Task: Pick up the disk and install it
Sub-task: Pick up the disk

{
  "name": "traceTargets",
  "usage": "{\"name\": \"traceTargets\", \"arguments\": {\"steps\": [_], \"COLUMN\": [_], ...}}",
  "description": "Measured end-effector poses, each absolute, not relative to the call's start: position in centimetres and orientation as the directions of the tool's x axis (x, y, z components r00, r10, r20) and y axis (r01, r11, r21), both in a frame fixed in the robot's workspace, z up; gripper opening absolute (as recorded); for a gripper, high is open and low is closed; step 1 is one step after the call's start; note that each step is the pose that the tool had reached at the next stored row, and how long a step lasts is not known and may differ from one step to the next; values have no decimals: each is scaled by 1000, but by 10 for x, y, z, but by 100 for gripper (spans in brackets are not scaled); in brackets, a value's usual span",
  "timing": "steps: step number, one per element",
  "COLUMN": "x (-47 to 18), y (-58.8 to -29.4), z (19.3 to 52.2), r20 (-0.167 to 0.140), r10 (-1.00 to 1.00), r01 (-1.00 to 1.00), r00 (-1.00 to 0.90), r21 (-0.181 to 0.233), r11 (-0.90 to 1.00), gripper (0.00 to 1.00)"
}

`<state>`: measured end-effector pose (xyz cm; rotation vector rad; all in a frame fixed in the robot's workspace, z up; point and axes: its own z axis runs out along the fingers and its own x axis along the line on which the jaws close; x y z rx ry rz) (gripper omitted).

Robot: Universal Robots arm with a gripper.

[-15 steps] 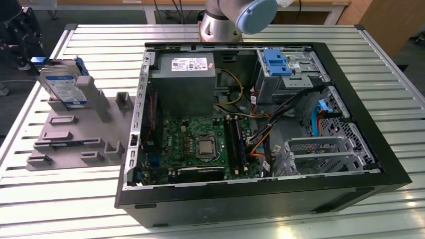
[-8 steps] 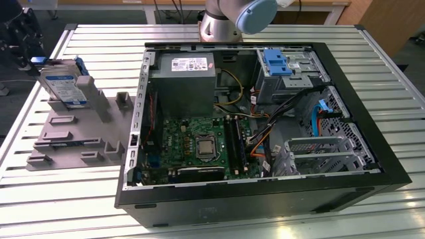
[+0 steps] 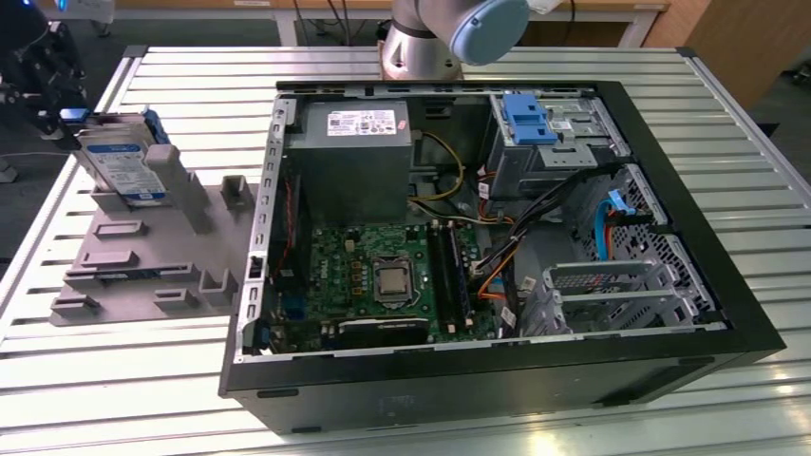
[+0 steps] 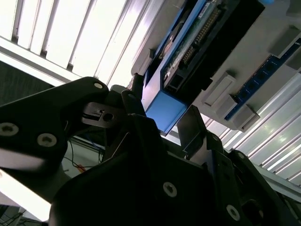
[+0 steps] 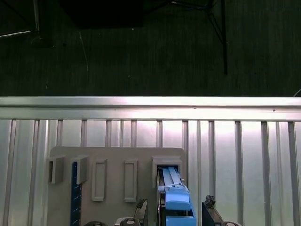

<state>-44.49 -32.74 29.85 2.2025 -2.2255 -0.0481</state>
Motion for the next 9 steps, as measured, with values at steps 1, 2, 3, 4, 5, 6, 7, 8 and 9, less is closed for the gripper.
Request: {"name": "traceTargets", "arguments": {"steps": [1, 2, 3, 4, 5, 6, 7, 8, 9], "x": [-445, -445, -445, -445, -445, -445, -445, -445, -445], "y": [-327, -327, -327, -327, -327, -327, -327, -327, -327], "z": [297, 296, 295, 294, 293, 293, 293, 293, 293], "r20": [-14, -14, -14, -14, -14, -14, -14, -14, -14], "r10": [-1000, -1000, -1000, -1000, -1000, -1000, -1000, -1000, -1000], "r01": [-1000, -1000, -1000, -1000, -1000, -1000, -1000, -1000, -1000], "r00": [-11, -11, -11, -11, -11, -11, -11, -11, -11], "r21": [29, 29, 29, 29, 29, 29, 29, 29, 29], "r11": [10, 10, 10, 10, 10, 10, 10, 10, 10], "gripper": [56, 56, 56, 56, 56, 56, 56, 55, 55]}}
